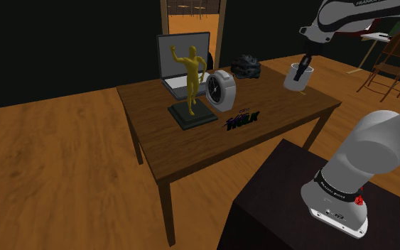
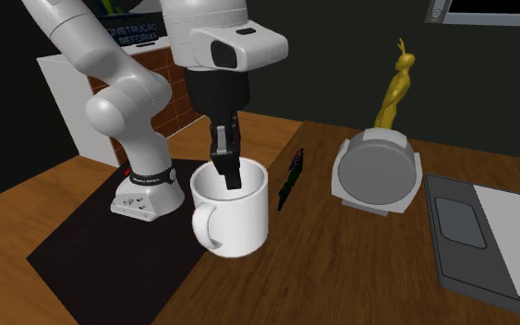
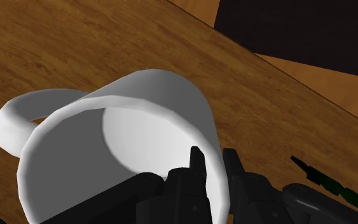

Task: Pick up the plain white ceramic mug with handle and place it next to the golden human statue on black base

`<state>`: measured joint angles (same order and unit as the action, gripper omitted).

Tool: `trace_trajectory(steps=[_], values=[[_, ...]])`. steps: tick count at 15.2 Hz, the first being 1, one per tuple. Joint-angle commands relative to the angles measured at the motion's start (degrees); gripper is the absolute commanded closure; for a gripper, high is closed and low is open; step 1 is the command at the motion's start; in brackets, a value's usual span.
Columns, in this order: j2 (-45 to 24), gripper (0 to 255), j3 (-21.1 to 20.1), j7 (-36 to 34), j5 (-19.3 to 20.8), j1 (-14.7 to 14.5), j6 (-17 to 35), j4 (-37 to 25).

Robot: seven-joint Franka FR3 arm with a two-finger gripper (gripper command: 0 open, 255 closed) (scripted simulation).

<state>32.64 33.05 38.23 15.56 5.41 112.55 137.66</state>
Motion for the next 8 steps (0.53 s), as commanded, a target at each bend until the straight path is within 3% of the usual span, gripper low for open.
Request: trace_trajectory(steps=[1, 8], values=[[0.4, 255, -0.5, 0.0, -0.2, 0.0, -1.7, -1.3], [0.9, 255, -1.8, 0.0, -1.0, -0.3, -7.2, -6.3]])
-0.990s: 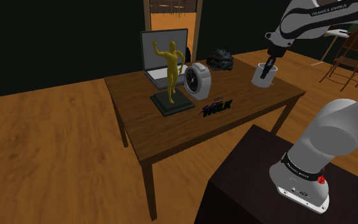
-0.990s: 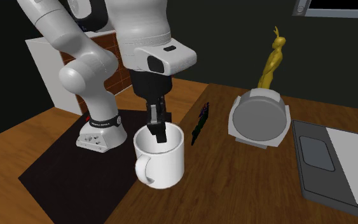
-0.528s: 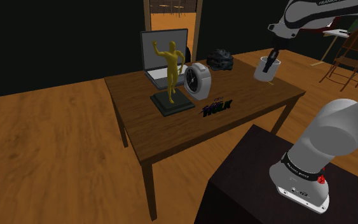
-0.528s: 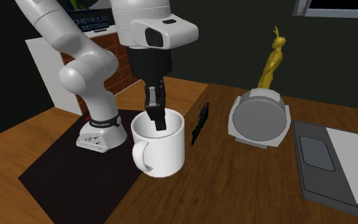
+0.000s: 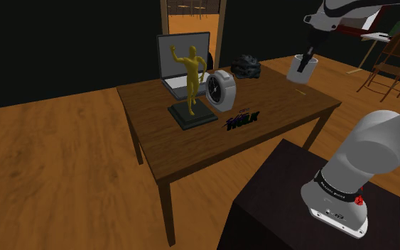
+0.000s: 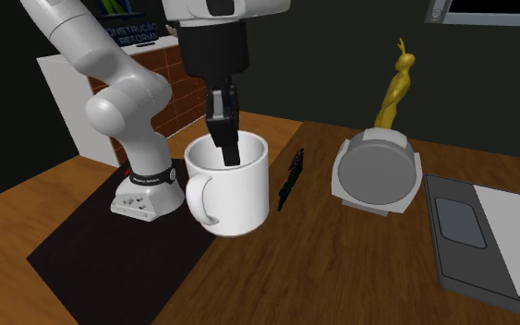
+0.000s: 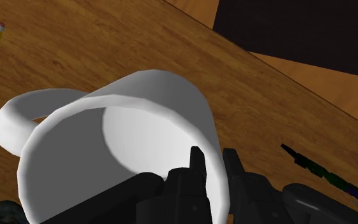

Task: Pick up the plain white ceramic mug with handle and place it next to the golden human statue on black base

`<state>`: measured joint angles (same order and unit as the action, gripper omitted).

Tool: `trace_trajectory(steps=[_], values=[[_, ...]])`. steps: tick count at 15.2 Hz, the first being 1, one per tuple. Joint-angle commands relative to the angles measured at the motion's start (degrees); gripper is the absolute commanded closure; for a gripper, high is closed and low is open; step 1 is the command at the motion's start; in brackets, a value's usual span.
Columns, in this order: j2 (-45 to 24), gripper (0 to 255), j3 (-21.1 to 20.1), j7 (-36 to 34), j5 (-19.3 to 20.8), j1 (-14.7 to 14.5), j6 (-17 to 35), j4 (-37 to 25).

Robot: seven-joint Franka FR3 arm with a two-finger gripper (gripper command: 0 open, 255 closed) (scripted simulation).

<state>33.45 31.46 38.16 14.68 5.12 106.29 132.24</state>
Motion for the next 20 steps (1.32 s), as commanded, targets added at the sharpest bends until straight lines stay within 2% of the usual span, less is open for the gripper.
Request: trace_trajectory(steps=[1, 20], values=[[0.1, 255, -0.4, 0.0, -0.2, -0.1, -1.7, -1.6], [-2.3, 255, -2.5, 0.7, -2.6, -1.5, -15.6, -17.8]])
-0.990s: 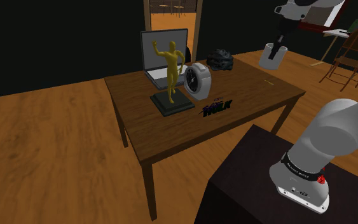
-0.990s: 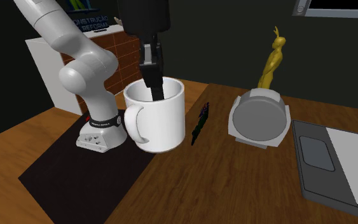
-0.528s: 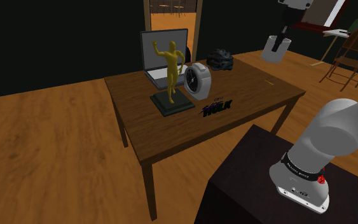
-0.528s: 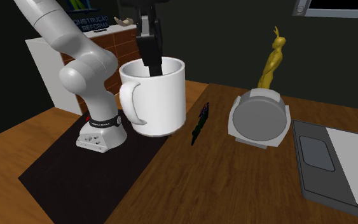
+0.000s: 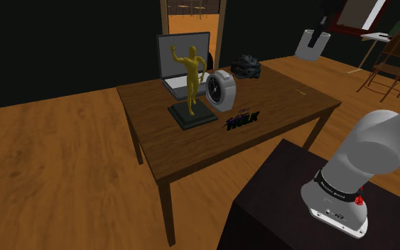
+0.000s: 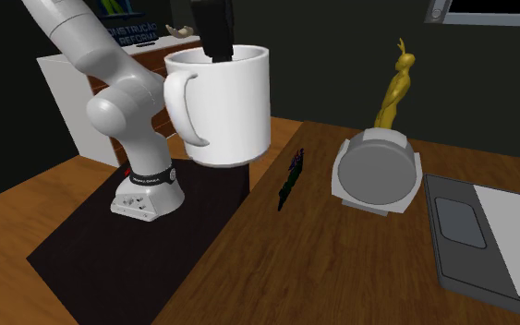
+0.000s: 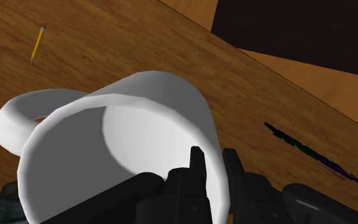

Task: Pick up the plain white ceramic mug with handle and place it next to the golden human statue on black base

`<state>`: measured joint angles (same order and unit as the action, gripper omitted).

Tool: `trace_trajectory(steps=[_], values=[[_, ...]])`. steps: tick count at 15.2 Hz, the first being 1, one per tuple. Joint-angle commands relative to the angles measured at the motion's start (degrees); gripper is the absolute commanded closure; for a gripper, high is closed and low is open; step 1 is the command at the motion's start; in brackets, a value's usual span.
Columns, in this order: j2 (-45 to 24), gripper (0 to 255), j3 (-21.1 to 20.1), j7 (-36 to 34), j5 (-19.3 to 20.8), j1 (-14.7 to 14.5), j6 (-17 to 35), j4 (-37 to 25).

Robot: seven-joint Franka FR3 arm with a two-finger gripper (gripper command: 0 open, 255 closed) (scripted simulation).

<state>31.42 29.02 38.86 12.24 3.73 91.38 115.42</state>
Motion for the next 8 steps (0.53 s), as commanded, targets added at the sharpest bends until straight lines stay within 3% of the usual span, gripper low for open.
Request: trace_trajectory(steps=[1, 8], values=[[-0.6, 255, -0.1, 0.1, -0.3, -0.2, -1.4, -1.9], [-2.7, 255, -0.3, 0.7, -1.2, -0.9, -6.5, -9.1]])
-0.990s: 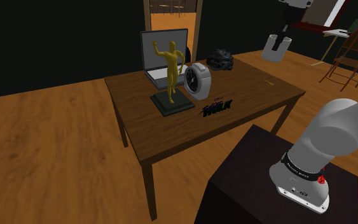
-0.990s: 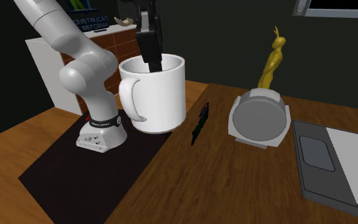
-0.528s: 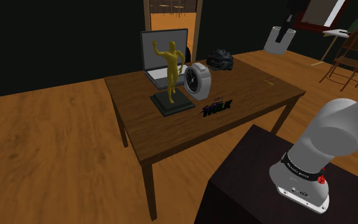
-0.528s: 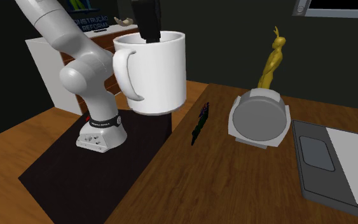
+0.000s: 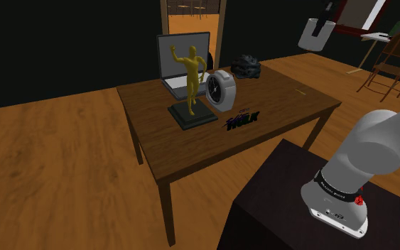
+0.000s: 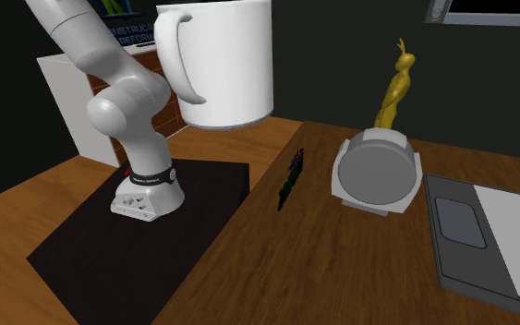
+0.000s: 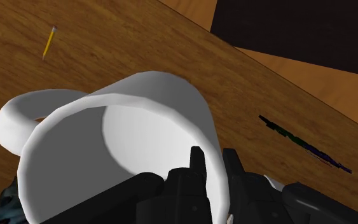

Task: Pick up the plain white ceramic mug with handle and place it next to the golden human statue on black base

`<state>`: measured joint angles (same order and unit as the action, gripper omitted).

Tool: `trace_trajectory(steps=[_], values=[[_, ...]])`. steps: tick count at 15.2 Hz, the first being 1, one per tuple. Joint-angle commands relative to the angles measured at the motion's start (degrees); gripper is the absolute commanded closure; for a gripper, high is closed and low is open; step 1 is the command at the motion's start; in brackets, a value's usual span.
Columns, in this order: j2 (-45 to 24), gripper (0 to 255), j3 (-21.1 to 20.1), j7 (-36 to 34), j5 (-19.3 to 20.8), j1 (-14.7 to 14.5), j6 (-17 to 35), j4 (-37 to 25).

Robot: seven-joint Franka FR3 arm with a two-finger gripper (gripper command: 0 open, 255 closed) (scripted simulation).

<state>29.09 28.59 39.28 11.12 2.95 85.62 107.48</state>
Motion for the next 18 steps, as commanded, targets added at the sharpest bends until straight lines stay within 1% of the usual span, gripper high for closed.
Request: trace_trajectory(steps=[1, 16, 18], values=[[-0.8, 255, 0.1, 0.3, -0.3, -0.2, -1.5, -2.3], [-8.1, 255, 1.4, 2.6, -2.9, -1.7, -13.1, -20.7], [-7.1, 255, -1.3, -0.7, -3.1, -2.2, -12.9, -19.3]])
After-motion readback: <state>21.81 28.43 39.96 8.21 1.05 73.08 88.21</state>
